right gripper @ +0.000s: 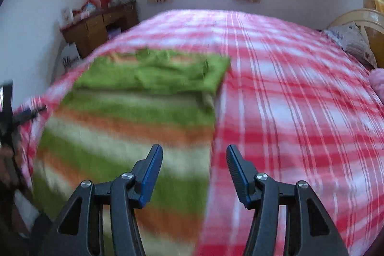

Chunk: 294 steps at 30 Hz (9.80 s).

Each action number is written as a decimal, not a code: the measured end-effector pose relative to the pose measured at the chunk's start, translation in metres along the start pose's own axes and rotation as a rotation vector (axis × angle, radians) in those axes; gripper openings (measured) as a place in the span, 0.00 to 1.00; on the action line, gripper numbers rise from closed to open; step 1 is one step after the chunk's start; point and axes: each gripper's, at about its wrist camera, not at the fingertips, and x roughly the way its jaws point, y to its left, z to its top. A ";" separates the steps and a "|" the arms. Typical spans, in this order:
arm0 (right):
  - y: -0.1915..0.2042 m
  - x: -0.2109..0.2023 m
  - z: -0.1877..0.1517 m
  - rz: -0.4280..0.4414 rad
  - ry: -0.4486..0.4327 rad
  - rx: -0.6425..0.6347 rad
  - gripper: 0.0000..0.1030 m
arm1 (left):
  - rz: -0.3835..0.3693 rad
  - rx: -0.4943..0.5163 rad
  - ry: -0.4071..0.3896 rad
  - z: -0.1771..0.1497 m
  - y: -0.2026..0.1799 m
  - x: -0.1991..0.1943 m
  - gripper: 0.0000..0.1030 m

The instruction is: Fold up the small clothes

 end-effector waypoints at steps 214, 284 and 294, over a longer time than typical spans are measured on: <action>0.009 0.045 0.083 -0.020 -0.181 0.111 0.11 | -0.334 -0.014 0.010 0.047 -0.047 0.018 0.09; 0.003 0.142 0.073 -0.152 -0.027 -0.097 0.35 | -0.058 0.198 0.068 0.053 -0.117 0.076 0.85; -0.003 0.098 0.088 -0.075 -0.099 0.086 0.35 | -0.128 -0.069 0.085 0.047 -0.039 0.056 0.95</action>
